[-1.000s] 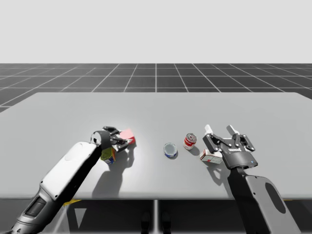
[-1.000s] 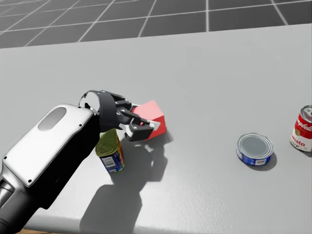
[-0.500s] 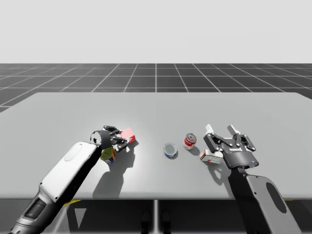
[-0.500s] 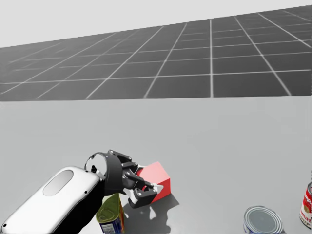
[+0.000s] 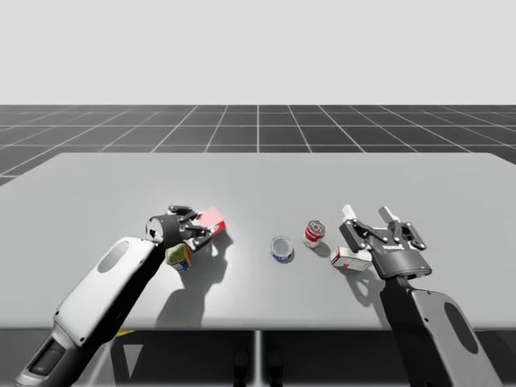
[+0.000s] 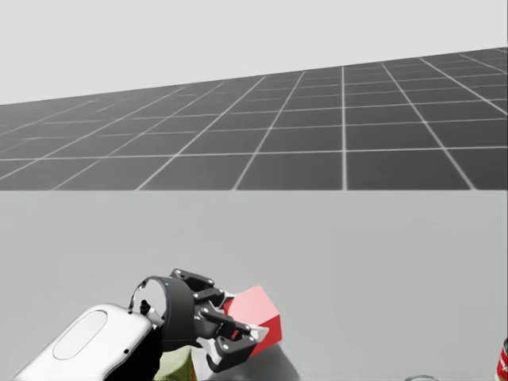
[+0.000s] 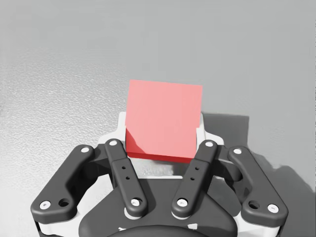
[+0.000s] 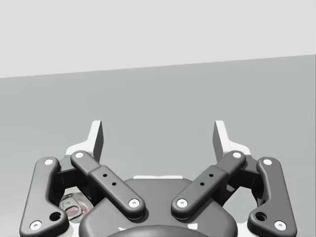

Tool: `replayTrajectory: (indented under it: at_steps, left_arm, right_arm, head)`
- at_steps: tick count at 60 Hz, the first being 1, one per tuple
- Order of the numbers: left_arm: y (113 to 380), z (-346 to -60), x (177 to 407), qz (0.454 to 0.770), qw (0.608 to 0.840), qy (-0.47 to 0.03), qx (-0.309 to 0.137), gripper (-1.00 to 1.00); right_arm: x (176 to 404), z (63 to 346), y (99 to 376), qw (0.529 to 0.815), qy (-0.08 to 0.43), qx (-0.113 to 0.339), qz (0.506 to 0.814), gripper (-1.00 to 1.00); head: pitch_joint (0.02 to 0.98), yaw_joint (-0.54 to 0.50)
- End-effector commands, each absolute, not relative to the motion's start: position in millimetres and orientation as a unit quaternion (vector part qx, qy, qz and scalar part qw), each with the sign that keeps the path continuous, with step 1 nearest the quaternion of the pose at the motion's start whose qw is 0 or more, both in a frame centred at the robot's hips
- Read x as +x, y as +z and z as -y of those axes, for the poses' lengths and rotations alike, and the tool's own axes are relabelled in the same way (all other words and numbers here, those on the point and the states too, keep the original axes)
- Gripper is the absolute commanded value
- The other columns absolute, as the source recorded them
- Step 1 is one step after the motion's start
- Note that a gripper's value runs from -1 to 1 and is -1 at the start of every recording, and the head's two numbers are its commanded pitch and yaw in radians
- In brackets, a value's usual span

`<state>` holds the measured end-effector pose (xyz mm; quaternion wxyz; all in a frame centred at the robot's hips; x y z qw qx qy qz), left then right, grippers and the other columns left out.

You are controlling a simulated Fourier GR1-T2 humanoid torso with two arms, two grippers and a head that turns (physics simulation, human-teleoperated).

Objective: Find the red cube and pick it up.

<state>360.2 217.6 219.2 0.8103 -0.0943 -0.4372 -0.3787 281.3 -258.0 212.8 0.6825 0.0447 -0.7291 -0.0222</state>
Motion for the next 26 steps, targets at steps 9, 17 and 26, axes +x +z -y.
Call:
replayTrajectory:
  at_steps: [9,17,26]
  left_arm:
    - [277,-212,361,0.434,0.8,-0.406,-0.088,1.0]
    - [314,-214,358,0.475,0.783,-0.395,-0.074,1.0]
    - [358,-219,350,0.531,0.76,-0.367,-0.075,1.0]
  right_arm:
    - [281,260,214,0.682,-0.023,0.045,0.73,-1.0]
    - [281,260,214,0.681,-0.022,0.046,0.731,-1.0]
    - [281,260,214,0.68,-0.022,0.045,0.731,-1.0]
  head:
    - [0.448,0.24]
    - [0.447,0.24]
    - [0.446,0.24]
